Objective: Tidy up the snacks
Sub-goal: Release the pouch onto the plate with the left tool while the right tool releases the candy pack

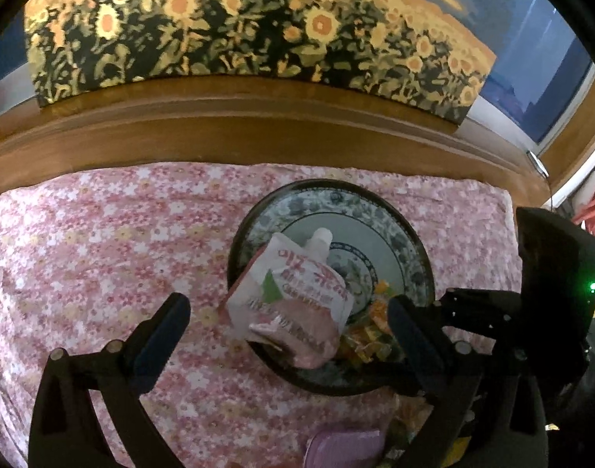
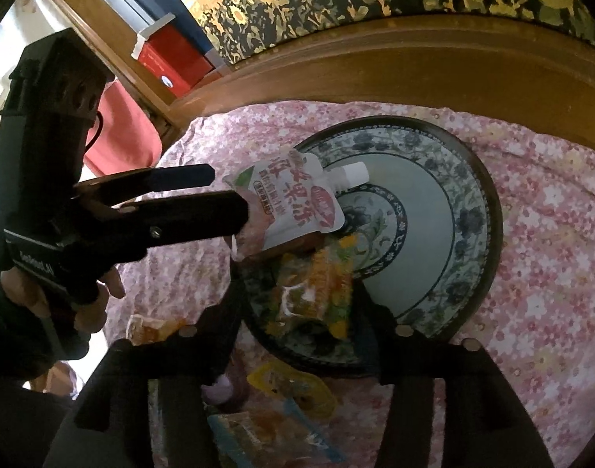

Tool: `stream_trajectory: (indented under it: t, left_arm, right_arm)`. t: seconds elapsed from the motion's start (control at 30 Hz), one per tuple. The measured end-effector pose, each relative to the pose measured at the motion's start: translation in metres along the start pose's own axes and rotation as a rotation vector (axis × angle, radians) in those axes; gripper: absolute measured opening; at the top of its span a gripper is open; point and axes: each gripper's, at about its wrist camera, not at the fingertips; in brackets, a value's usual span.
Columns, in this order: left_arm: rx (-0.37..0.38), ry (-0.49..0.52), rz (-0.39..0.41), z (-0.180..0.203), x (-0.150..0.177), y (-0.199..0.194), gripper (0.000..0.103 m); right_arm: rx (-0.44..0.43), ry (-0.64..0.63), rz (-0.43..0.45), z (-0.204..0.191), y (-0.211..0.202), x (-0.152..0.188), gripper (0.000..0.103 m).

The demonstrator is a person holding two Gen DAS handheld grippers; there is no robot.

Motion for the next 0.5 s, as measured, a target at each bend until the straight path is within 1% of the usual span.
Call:
stream_trajectory:
  t: [0.03, 0.1, 0.17, 0.23, 0.4, 0.5]
  left_arm:
    - [-0.01, 0.004, 0.002, 0.001, 0.001, -0.001, 0.103]
    - [-0.018, 0.005, 0.013, 0.001, 0.001, -0.005, 0.103]
    - [-0.011, 0.003, 0.024, 0.001, 0.001, -0.009, 0.103]
    - [-0.035, 0.009, 0.038, 0.003, 0.001, -0.011, 0.103]
    - [-0.038, 0.007, 0.062, 0.007, 0.003, -0.018, 0.103]
    - [-0.042, 0.009, 0.074, 0.008, 0.004, -0.025, 0.103]
  right_arm:
    - [-0.002, 0.001, 0.001, 0.0, 0.0, 0.001, 0.066]
    - [-0.016, 0.006, -0.001, -0.001, -0.001, 0.0, 0.071]
    - [-0.012, 0.007, -0.004, -0.002, -0.002, 0.001, 0.071]
    - [0.006, 0.018, 0.005, -0.002, -0.004, 0.001, 0.071]
    - [0.0, 0.025, 0.02, -0.002, -0.013, 0.002, 0.071]
    - [0.016, 0.021, 0.034, -0.004, -0.02, 0.004, 0.072]
Point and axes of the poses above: each gripper's, at about its wrist camera, not at the fingertips, and y roughly the way its jaws point, z to its right, x to its underside, and after that the axes turned 7 degrees about -z, right-handed
